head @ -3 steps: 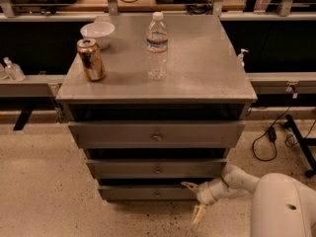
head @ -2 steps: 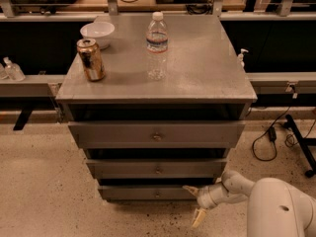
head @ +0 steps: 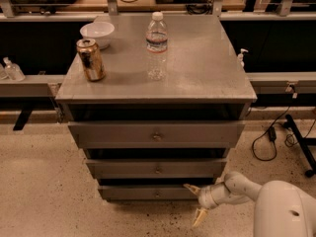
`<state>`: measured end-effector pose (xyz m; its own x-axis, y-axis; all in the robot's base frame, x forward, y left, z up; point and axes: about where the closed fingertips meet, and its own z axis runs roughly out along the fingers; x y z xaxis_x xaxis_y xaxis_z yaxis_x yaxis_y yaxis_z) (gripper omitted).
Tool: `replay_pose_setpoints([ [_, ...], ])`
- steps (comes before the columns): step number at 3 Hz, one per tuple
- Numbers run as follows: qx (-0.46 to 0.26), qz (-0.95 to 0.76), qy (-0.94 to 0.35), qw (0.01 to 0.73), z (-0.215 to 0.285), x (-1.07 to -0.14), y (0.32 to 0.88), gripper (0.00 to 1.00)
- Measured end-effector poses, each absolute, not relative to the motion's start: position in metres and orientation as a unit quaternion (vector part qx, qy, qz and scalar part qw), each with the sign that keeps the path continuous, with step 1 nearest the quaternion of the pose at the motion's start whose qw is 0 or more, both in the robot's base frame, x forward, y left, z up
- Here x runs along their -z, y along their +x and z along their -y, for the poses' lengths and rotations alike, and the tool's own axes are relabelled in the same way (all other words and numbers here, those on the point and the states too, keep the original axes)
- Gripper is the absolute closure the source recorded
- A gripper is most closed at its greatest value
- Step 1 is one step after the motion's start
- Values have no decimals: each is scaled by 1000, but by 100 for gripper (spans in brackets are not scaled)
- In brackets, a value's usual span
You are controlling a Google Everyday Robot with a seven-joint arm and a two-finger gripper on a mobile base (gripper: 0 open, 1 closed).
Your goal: Open bottom drawer
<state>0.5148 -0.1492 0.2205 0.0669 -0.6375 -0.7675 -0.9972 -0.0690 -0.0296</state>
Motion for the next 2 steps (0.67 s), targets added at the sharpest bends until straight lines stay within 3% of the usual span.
replay_pose_setpoints([
  [2, -256, -591, -693, 324, 146, -242, 525, 0],
])
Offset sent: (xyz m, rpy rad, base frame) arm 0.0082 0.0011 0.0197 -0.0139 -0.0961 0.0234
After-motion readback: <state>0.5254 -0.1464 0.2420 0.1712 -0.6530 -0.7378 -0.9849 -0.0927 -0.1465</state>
